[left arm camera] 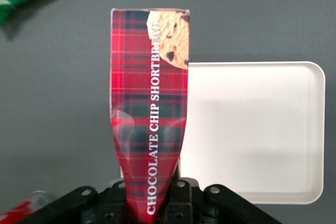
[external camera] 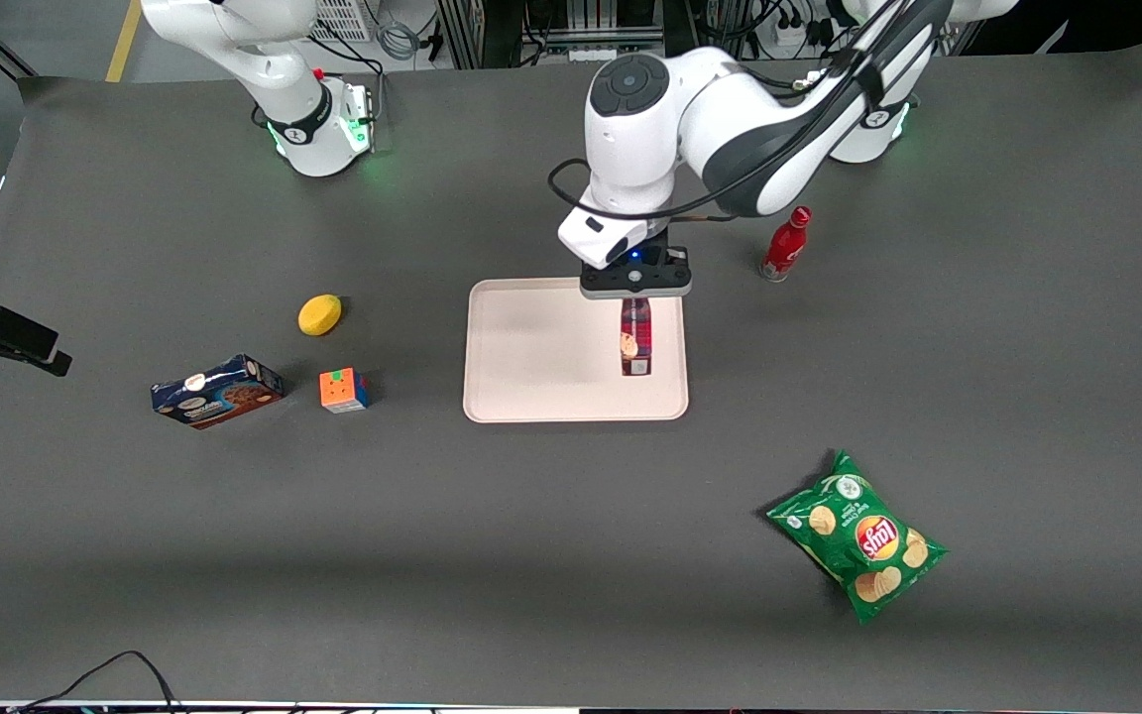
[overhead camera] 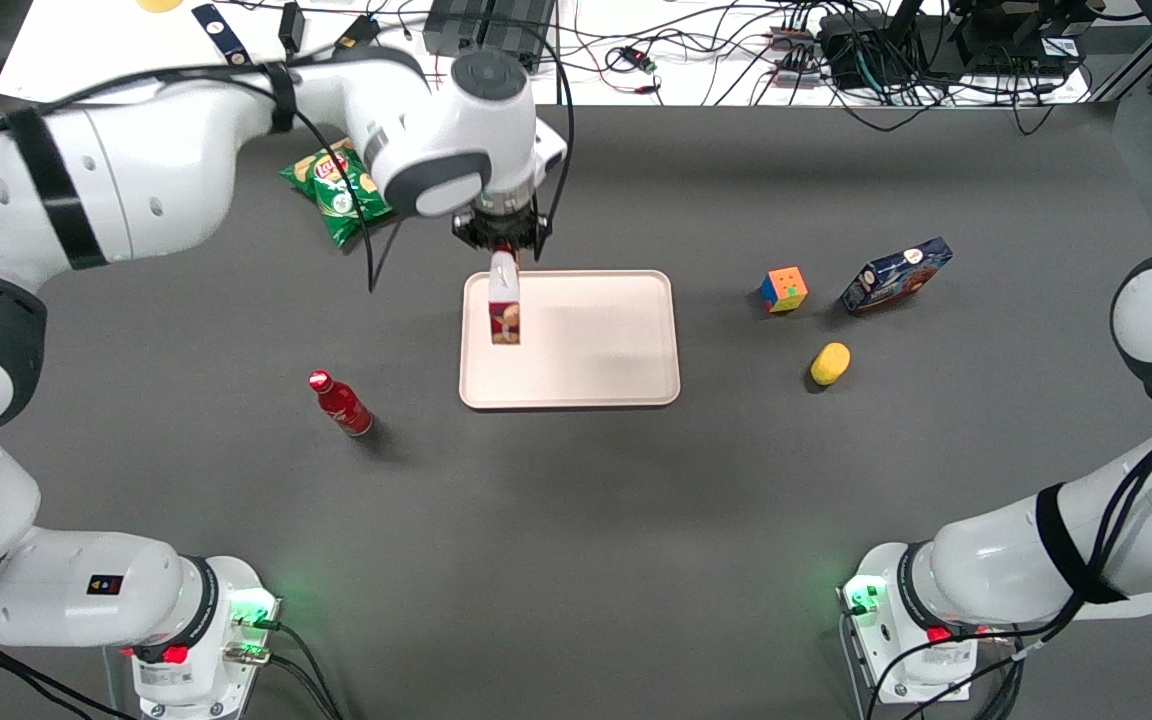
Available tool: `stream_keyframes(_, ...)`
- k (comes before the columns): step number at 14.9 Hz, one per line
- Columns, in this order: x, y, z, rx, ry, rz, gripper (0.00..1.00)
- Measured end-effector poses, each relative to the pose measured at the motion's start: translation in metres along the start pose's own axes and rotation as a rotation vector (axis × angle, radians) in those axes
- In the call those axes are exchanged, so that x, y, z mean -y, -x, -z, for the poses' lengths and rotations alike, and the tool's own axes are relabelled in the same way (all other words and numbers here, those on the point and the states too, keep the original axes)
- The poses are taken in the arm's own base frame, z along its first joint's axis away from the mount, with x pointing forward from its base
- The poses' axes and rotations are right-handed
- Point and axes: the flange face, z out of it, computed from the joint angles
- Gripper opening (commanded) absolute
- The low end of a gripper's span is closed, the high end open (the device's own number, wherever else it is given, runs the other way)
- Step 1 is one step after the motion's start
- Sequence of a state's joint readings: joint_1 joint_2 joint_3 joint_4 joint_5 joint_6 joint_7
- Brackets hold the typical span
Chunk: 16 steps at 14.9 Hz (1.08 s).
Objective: Place red cookie box on tray
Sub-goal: 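Lower the cookie box onto the tray surface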
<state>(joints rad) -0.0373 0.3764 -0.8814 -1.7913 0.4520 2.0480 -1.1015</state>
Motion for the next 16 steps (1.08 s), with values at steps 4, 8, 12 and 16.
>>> stream_keyframes(4,0.0,0.029,-0.054,-0.012,0.056,0.051,0.0)
stream_keyframes(8,0.015,0.035,-0.097,-0.056,0.004,0.062,0.0)
stream_keyframes(12,0.021,0.033,-0.133,-0.049,-0.02,0.079,0.0)
stream_keyframes(16,0.025,0.033,-0.161,-0.03,-0.016,0.082,0.0)
